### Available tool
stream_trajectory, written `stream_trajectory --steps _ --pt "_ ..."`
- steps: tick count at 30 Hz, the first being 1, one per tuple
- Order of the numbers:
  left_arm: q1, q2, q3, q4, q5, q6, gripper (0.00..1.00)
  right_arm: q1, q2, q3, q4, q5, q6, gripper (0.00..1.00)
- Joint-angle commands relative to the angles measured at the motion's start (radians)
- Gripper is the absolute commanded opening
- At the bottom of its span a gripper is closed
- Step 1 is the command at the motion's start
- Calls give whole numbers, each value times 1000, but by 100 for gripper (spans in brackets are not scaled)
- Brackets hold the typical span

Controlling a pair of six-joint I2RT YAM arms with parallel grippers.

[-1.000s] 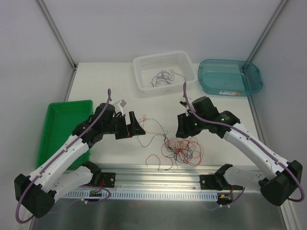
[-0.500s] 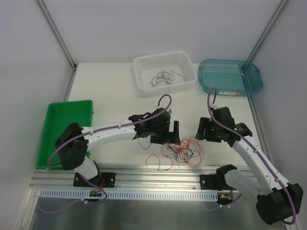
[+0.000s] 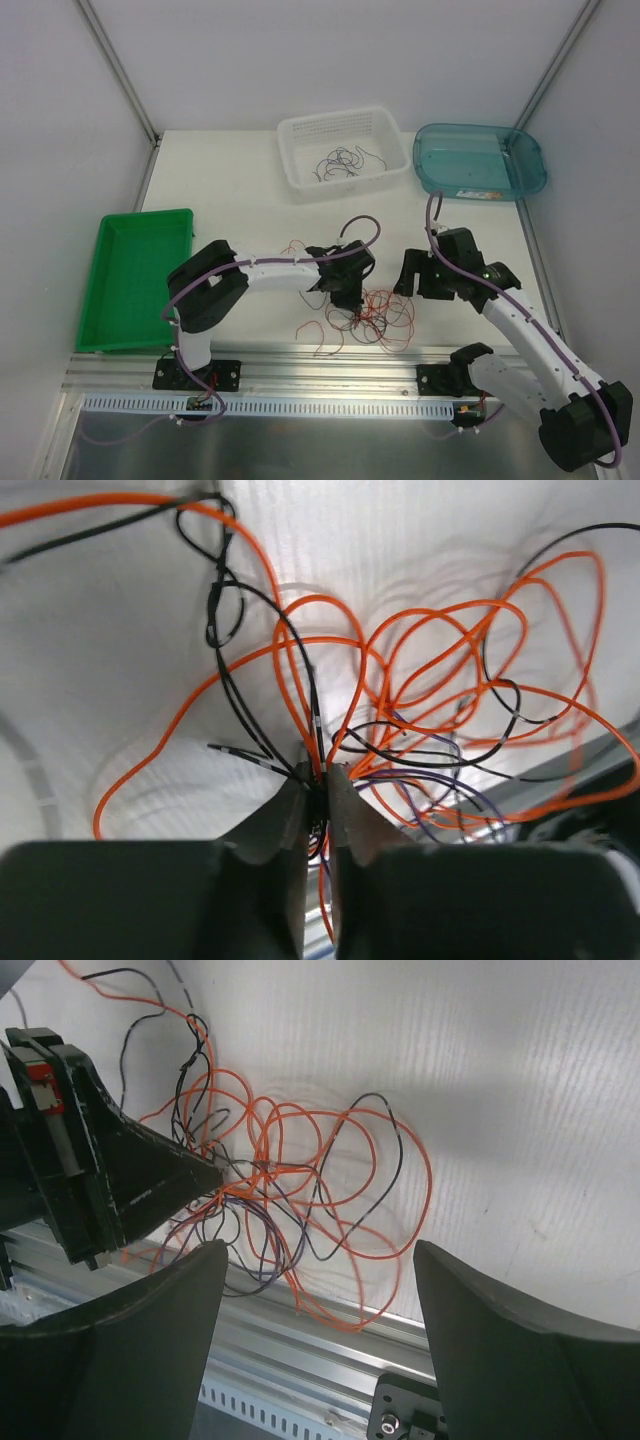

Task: Untangle the cables
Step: Untie the cable.

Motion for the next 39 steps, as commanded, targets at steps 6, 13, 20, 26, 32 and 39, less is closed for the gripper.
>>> stream_trajectory --steps 6,13,20,26,32,39 --pt "3 -236 -96 -16 -149 203 0 147 101 -1 118 -10 0 77" --pt "3 -434 -230 -22 -172 322 0 195 216 45 189 -35 -90 60" --pt "3 -520 -302 -22 -181 360 0 218 333 62 328 -130 -135 47" --pt "25 -540 -337 -27 -175 302 0 269 505 159 309 -135 -129 47" --pt "42 -547 -363 -30 -175 253 0 362 603 216 233 -18 -73 47" --pt "53 -547 -379 -30 -175 234 0 462 641 248 215 40 -76 46"
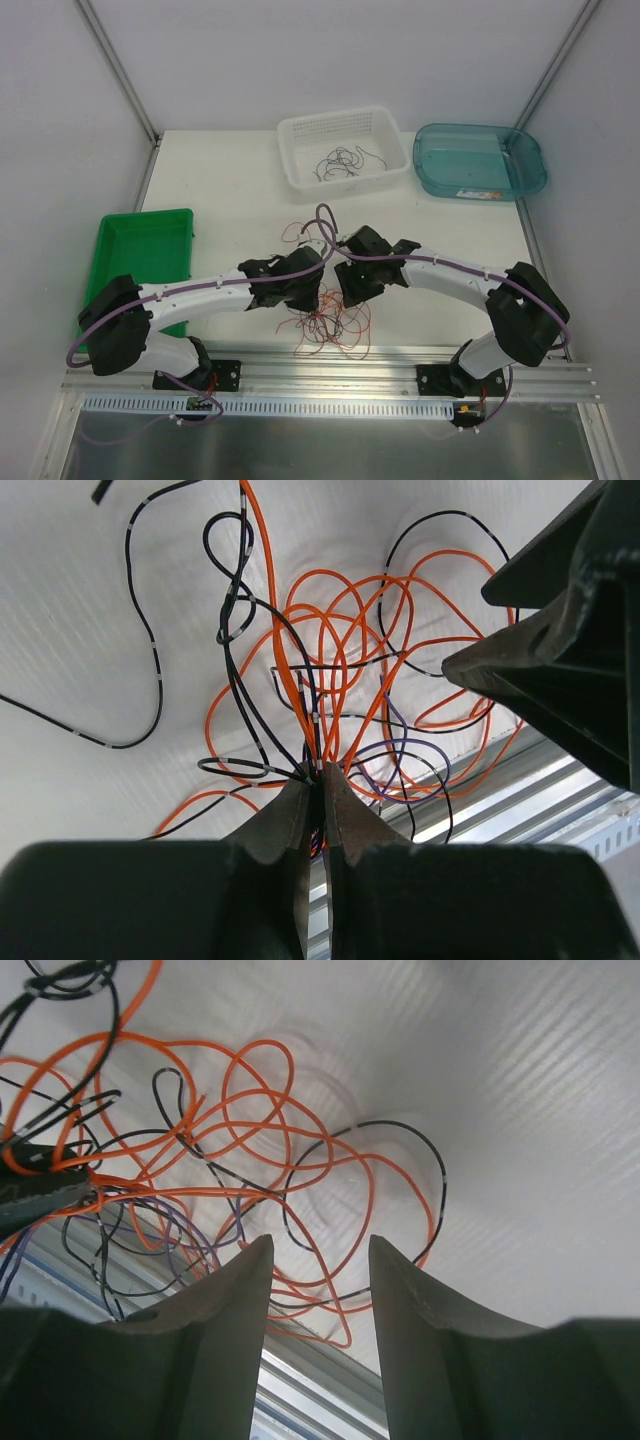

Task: Untangle the cables
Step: Untie the cable.

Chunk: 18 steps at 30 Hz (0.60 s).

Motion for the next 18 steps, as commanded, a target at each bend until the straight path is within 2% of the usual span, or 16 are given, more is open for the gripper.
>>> stream_trajectory --steps 1,12,18 --pt "14 -30 -11 -5 -13 -30 0 28 23 52 -34 44 1 46" --pt "60 -78 -60 -5 -23 -94 0 35 54 34 -35 -11 -26 36" --pt "83 -96 -86 -5 -30 -133 0 34 54 35 -26 -56 -46 36"
